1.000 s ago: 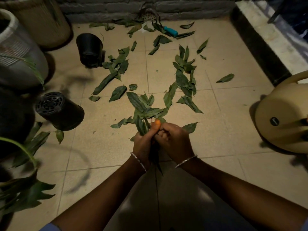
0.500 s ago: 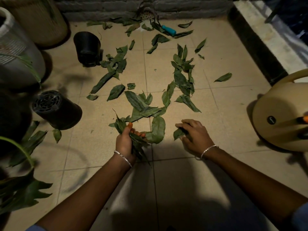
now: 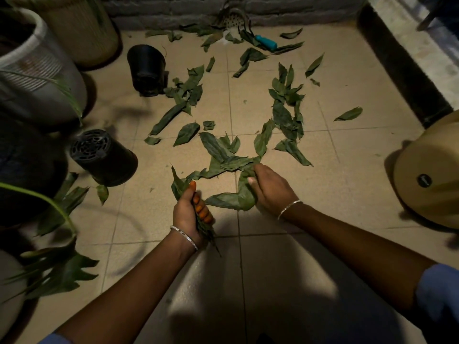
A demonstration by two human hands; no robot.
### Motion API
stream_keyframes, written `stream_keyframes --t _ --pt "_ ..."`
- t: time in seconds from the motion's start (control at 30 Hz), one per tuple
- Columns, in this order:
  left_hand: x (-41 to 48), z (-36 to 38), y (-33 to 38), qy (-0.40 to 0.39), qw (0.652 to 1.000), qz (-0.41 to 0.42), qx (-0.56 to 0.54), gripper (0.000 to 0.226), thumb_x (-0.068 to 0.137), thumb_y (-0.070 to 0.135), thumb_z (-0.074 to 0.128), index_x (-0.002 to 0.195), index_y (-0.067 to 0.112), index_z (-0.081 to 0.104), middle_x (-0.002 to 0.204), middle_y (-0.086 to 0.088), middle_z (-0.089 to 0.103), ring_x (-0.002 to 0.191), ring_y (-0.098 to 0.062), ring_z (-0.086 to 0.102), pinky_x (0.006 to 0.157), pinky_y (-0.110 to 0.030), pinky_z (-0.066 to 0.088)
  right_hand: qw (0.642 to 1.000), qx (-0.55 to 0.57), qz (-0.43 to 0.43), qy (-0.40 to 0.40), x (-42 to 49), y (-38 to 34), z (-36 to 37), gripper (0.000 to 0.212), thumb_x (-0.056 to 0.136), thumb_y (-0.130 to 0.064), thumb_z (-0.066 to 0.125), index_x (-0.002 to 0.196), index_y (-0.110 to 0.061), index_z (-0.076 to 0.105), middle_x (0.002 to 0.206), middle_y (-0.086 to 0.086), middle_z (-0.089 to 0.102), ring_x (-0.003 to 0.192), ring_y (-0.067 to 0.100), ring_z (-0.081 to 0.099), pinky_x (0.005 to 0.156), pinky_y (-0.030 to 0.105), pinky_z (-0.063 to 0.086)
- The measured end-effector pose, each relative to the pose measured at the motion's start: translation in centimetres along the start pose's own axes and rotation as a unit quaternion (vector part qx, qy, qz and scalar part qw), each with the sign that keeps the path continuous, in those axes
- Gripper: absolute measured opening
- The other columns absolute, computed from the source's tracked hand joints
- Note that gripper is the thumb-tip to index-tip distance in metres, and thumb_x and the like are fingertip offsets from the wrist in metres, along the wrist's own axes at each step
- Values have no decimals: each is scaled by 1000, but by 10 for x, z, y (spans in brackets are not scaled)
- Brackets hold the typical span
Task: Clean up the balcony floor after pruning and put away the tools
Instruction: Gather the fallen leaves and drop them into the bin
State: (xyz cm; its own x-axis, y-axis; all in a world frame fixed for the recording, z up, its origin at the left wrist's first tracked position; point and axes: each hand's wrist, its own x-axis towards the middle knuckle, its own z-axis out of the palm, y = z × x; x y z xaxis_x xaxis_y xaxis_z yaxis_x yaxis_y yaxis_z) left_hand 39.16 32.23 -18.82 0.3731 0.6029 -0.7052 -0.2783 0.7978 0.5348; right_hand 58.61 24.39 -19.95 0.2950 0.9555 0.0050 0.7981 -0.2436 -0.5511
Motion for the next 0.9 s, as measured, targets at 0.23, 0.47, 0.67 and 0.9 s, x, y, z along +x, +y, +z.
stream_keyframes --t 0.23,0.47,0.67,0.9 --pt "-10 4 0 -1 1000 1 7 52 95 45 50 53 21 33 41 4 23 32 -11 22 38 -17 19 974 -113 190 -45 -3 -23 32 124 49 -99 49 137 -13 32 127 11 47 111 30 52 84 41 50" --pt "-15 10 3 9 1000 4 22 50 96 44 50 55 20 33 40 4 24 31 -11 23 37 -14 20 979 -106 163 -68 2 -27 47 89 74 -75 61 135 -14 35 130 13 40 115 32 46 82 39 46" --pt "-15 19 -1 -3 1000 -6 20 53 96 44 49 51 21 34 40 4 24 31 -11 23 39 -16 19 988 -136 76 -14 -6 -22 45 35 97 -41 53 121 -16 48 116 9 47 96 26 53 67 32 45" --pt "-5 35 -14 -19 999 -16 25 54 96 43 50 49 21 34 40 4 24 31 -12 22 40 -18 16 991 46 125 25 -20 -8 28 14 100 -19 49 110 -10 51 91 7 57 84 23 55 64 34 43"
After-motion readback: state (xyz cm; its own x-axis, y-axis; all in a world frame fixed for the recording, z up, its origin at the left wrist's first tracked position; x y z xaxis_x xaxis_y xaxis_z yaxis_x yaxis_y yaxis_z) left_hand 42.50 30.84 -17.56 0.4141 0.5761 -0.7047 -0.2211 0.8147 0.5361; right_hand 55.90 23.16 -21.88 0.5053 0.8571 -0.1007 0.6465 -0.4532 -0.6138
